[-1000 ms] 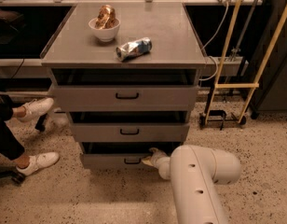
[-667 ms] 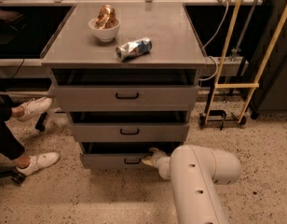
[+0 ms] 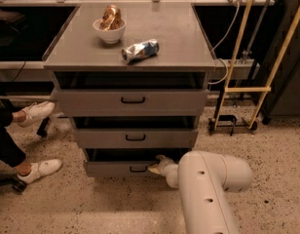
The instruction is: Open bottom drawer
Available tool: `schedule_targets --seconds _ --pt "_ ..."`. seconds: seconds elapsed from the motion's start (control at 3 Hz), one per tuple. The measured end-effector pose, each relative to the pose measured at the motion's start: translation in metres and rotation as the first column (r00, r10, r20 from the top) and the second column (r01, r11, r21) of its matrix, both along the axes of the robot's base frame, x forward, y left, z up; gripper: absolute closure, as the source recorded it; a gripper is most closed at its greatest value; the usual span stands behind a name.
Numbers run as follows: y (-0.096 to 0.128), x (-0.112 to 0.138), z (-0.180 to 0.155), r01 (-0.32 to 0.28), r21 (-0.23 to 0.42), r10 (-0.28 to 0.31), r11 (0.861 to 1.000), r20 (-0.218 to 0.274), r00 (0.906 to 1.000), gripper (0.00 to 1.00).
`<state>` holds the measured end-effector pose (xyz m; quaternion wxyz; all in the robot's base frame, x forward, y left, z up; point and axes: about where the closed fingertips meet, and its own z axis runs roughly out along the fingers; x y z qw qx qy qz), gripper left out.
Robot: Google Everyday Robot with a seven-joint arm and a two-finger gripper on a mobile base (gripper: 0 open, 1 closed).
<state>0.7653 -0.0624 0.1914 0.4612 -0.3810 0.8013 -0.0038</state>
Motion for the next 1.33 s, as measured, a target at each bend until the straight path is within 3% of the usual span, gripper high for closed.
schedule_targets --seconds 0.33,1.0,1.33 --pt "-0.002 -0.013 -0.008 -0.014 -0.002 0.014 1.0 -0.002 0.9999 1.0" --pt "0.0 -0.013 0.001 -0.014 -0.002 0.014 1.0 -0.003 0.9999 1.0" --pt "-0.002 -0.027 -0.007 -0.02 0.006 0.02 1.0 -0.005 0.9998 1.0"
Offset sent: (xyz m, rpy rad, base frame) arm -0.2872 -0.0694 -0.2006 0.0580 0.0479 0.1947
